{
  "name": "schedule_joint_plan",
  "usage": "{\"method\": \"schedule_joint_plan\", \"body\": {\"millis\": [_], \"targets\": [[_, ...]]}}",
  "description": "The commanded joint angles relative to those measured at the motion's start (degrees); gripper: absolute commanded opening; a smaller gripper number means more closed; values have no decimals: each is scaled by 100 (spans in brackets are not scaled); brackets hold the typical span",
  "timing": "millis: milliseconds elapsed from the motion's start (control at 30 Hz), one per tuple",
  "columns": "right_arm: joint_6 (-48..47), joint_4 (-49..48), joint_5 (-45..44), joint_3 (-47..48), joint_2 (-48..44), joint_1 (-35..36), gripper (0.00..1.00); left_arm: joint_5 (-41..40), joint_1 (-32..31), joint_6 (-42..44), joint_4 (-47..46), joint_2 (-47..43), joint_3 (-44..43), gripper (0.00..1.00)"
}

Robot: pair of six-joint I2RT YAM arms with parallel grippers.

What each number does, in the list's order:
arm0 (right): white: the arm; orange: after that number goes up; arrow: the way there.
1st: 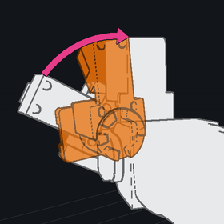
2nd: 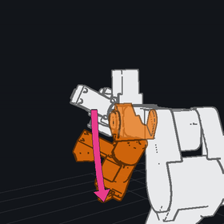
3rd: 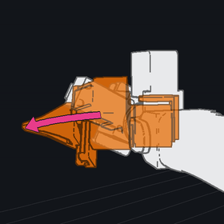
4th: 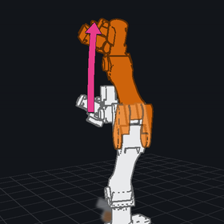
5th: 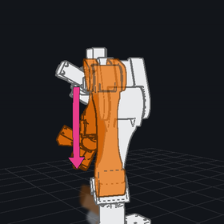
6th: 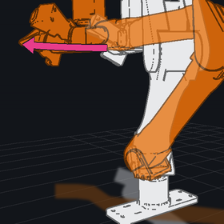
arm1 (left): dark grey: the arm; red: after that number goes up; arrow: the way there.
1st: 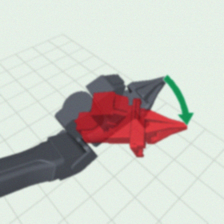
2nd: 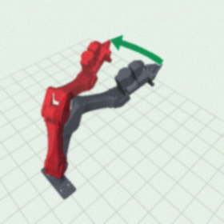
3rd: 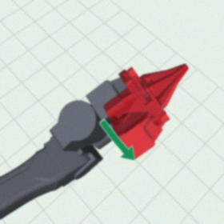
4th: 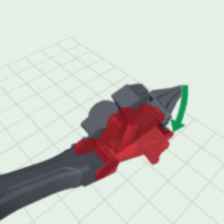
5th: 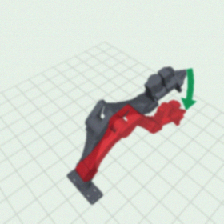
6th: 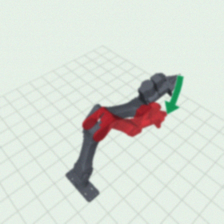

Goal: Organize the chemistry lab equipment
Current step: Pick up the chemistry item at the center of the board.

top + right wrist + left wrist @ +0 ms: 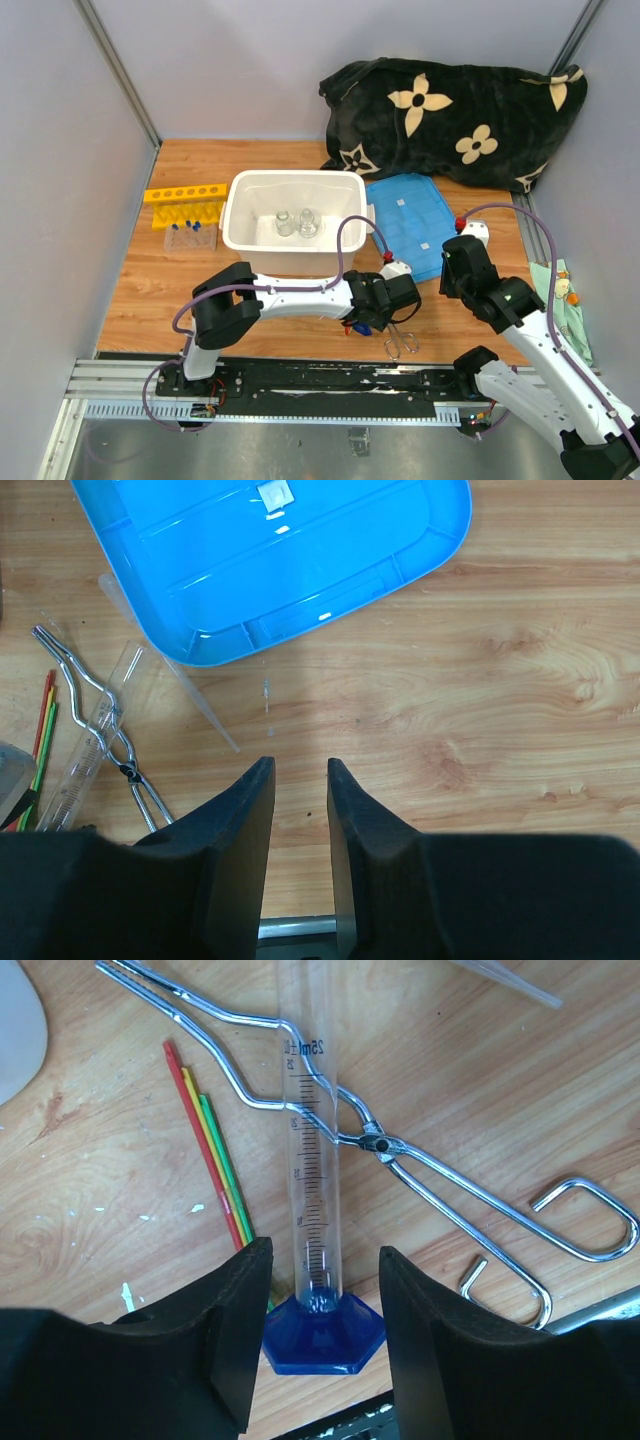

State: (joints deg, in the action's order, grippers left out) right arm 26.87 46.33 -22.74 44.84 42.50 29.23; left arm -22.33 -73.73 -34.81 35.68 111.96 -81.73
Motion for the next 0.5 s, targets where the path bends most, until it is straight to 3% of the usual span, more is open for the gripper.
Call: {"method": "schedule_joint_plan", "body": {"millis": [0,333,467], "targets": [[-29,61,-189,157,3,74,29,99,-36,51,-229,156,98,51],[0,28,-154,172,13,74,29,118,-27,71,-356,211,282,48],[-3,9,-143,153,37,74,29,138,-31,66,-388,189,335,41]]}}
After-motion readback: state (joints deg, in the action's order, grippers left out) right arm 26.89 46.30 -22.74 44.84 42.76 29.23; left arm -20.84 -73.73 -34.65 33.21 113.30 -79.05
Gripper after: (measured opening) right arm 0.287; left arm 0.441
